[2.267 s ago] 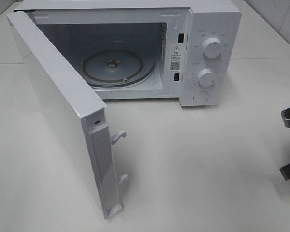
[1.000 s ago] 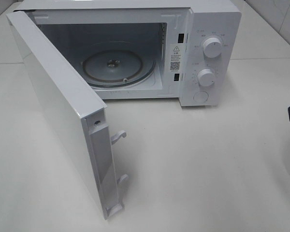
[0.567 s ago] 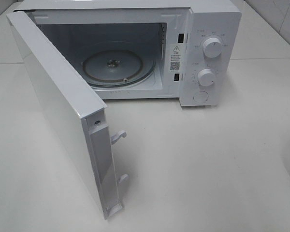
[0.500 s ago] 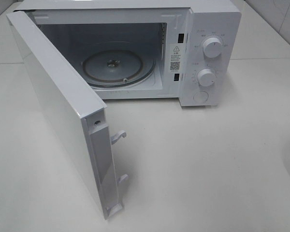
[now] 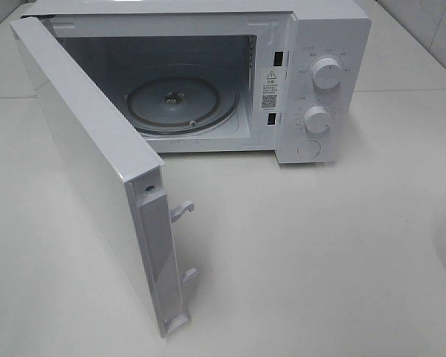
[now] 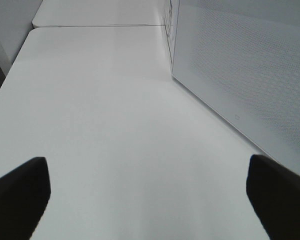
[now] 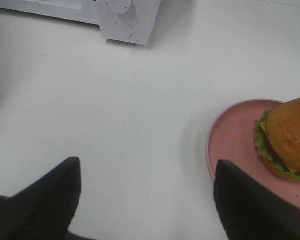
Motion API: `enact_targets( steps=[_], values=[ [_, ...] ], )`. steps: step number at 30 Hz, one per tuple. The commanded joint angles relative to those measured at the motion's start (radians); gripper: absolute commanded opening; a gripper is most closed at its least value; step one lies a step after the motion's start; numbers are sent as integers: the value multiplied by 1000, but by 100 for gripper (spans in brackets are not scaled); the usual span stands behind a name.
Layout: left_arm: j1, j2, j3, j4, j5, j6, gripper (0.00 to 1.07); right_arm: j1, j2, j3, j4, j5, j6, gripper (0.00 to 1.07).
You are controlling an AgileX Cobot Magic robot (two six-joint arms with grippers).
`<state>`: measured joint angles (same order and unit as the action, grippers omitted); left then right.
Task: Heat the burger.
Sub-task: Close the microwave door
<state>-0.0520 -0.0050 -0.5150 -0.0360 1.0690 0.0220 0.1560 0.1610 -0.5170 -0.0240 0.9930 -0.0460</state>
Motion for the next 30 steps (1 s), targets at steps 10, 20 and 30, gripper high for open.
enact_targets(
  steps=[10, 20, 30],
  values=[
    [3, -16, -1, 0, 2, 0, 101, -4, -194, 26, 2, -30, -7, 73],
    [3, -14, -1, 0, 2, 0, 101, -4, -194, 27, -20, -31, 26, 73],
    [3, -13, -1, 0, 2, 0, 101, -107, -194, 27, -19, -31, 30, 73]
  ],
)
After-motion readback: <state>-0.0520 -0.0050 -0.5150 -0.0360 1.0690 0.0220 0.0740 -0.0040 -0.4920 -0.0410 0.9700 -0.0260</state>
